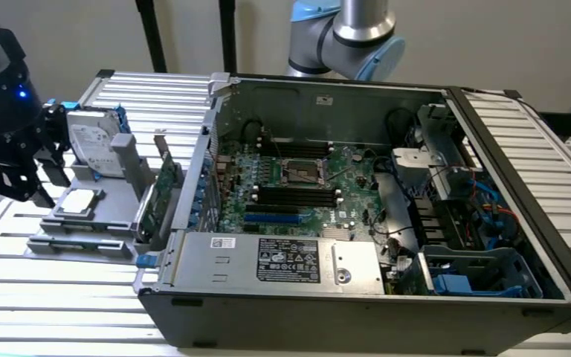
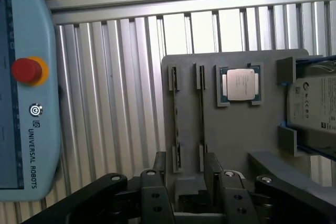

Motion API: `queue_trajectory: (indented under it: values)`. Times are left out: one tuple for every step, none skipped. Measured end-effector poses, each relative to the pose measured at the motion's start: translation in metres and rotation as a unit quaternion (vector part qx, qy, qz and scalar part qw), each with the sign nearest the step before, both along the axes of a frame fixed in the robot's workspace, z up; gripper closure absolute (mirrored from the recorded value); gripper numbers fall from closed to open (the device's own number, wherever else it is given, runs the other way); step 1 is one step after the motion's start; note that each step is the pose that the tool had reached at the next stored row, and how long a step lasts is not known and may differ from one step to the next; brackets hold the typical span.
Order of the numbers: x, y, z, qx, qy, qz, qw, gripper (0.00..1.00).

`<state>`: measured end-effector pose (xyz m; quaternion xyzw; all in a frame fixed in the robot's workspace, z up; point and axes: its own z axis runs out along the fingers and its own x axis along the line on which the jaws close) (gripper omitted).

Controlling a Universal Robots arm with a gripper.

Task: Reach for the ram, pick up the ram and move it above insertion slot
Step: 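Pick up the ram and move it above insertion slot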

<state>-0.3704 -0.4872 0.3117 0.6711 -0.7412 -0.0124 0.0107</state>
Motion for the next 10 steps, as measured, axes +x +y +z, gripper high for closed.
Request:
queue_trajectory:
  values:
    - [0.000,-0.0003,-0.0018,0.0000,0.0000,0.000,1.0000,0.58]
    - [0.000,-0.0005,-0.0036,0.0000,0.0001,0.000,1.0000,0.58]
    - [0.000,-0.0008,-0.0054,0.0000,0.0001,0.000,1.0000,0.58]
    - [0.000,-0.0012,-0.0072,0.0000,0.0001,0.000,1.0000,0.58]
    - [0.000,-0.0015,-0.0091,0.0000,0.0001,0.000,1.0000,0.58]
    - [0.000,-0.0018,-0.0109,0.0000,0.0001,0.000,1.0000,0.58]
    - [0.000,-0.0020,-0.0128,0.0000,0.0000,0.000,1.0000,0.58]
    - [0.000,-0.0023,-0.0145,-0.0001,0.0001,0.000,1.0000,0.58]
    - [0.000,-0.0025,-0.0164,0.0000,0.0000,0.000,1.0000,0.58]
    - [0.000,-0.0026,-0.0182,0.0000,0.0001,0.000,1.0000,0.58]
